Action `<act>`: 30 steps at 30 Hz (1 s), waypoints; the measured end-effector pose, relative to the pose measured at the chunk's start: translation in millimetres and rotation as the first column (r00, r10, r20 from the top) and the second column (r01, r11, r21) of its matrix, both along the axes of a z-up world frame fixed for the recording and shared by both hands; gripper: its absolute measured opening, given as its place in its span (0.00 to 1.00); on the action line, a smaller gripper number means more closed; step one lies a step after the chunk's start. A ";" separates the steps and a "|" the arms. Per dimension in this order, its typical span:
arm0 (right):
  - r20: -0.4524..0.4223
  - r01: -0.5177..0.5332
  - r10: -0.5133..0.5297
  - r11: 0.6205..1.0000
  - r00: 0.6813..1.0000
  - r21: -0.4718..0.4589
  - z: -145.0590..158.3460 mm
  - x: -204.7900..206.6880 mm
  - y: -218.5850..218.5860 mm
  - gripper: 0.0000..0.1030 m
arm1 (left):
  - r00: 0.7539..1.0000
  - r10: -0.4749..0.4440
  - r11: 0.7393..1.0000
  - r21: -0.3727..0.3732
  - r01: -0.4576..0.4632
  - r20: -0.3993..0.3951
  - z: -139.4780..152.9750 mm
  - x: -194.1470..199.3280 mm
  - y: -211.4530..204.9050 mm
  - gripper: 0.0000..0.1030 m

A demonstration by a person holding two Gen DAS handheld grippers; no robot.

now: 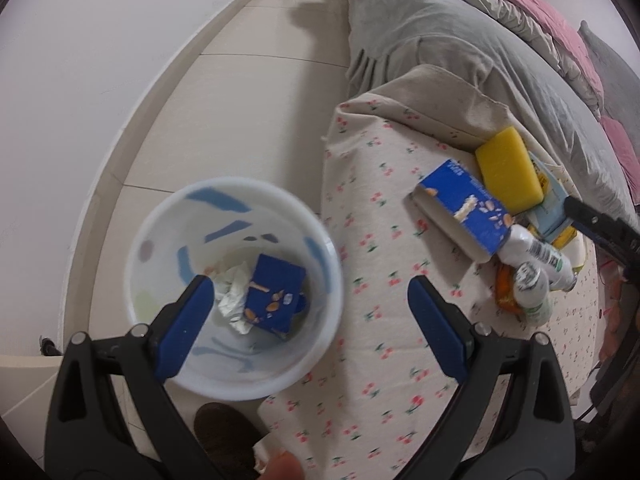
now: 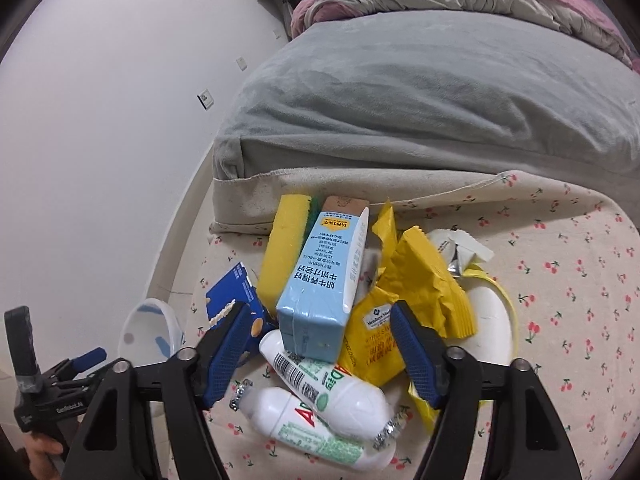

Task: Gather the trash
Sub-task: 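Grasp the light blue milk carton with the right tool while the left grasps the blue oat-print box, then carry the oat-print box into the bin with the left tool while the right carries the milk carton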

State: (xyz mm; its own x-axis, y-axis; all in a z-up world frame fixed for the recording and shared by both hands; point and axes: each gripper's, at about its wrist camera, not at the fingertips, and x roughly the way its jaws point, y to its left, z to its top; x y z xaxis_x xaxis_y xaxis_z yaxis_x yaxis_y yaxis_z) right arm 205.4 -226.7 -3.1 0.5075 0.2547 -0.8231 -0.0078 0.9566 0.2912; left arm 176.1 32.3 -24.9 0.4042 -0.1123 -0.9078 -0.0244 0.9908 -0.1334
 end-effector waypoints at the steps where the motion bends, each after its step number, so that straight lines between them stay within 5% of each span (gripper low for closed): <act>1: -0.005 -0.007 0.007 1.000 1.000 0.000 -1.2 1.2 0.5 0.58 | 1.000 -0.006 1.000 -0.001 0.006 0.000 0.9 3.5 -5.2 0.94; 3: -0.020 -0.029 0.029 1.000 0.999 0.003 -4.4 3.2 2.4 0.39 | 1.000 -0.016 1.000 -0.003 0.016 0.000 2.3 10.3 -15.3 0.94; 16: 0.090 -0.029 0.028 1.000 0.996 0.010 38.2 -19.8 -11.4 0.37 | 0.999 0.020 0.996 -0.085 -0.024 -0.047 -4.0 50.3 -77.5 0.92; 30: 0.157 0.045 -0.058 0.995 0.986 0.084 64.2 -39.1 -58.9 0.36 | 0.995 0.073 0.985 -0.149 -0.082 -0.064 -20.8 66.0 -117.6 0.70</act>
State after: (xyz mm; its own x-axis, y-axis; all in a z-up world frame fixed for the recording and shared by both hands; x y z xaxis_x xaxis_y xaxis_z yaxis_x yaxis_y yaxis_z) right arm 166.3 -285.6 61.0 0.6444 0.2862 -0.7091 -0.0115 0.9308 0.3652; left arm 242.1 -85.3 -45.7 0.3638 -0.2208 -0.9049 -0.1126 0.9539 -0.2781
